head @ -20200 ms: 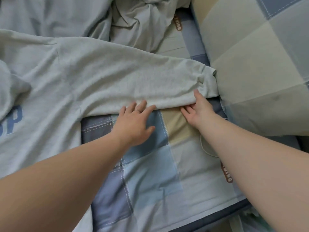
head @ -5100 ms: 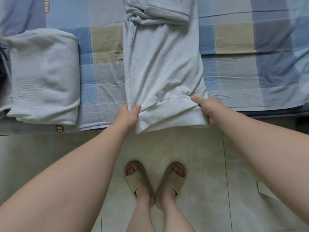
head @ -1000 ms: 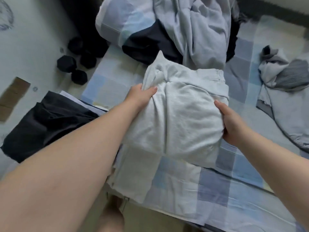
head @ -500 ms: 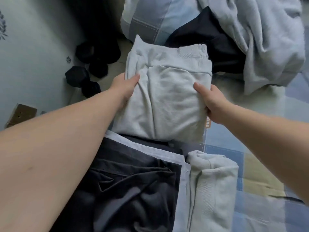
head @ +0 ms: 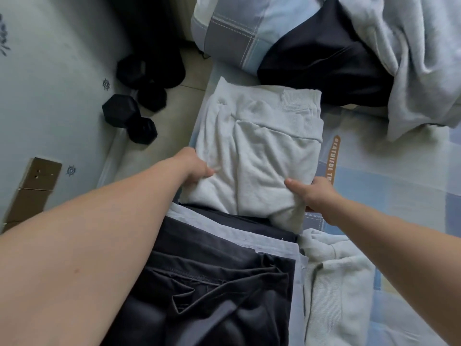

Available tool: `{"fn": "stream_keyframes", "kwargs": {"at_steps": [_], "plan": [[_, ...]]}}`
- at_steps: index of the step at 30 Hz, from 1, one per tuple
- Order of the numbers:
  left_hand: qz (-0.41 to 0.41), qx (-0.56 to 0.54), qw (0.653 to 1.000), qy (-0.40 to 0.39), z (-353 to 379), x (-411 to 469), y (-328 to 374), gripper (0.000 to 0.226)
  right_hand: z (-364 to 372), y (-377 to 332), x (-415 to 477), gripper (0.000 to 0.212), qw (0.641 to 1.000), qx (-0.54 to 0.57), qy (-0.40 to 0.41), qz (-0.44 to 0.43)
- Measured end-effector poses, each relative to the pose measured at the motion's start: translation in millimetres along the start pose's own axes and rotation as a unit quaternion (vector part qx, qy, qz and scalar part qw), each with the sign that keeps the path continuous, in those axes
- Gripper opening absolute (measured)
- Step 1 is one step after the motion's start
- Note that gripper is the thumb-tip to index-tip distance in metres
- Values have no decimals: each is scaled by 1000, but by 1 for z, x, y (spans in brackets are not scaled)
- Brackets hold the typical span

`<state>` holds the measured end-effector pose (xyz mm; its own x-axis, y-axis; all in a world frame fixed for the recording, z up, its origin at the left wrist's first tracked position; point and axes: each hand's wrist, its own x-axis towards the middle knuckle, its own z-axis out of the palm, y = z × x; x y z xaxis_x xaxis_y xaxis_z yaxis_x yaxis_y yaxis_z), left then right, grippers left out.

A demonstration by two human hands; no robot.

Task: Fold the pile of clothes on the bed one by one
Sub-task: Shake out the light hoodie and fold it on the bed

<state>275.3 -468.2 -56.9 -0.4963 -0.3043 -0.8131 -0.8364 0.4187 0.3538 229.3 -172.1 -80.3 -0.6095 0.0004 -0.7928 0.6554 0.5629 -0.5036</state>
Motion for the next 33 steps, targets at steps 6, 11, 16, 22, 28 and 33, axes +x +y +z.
{"fn": "stream_keyframes", "kwargs": {"at_steps": [6,11,16,22,28,33], "plan": [[142,194,940,244,0,-12,18,94,-10,-33,-8,95,935,-280,165,-139],[349,363,852,138,20,13,48,68,12,-48,-3,75,799,-470,99,-361],[291,366,878,100,48,62,28,67,40,-24,42,75,778,-527,97,-327],[306,366,861,177,69,86,14,68,50,-7,69,79,777,-507,134,-349],[240,383,885,112,63,87,33,69,36,-33,78,83,814,-505,25,-285],[165,358,918,49,58,58,65,69,17,-68,66,95,830,-506,-80,-221]]}}
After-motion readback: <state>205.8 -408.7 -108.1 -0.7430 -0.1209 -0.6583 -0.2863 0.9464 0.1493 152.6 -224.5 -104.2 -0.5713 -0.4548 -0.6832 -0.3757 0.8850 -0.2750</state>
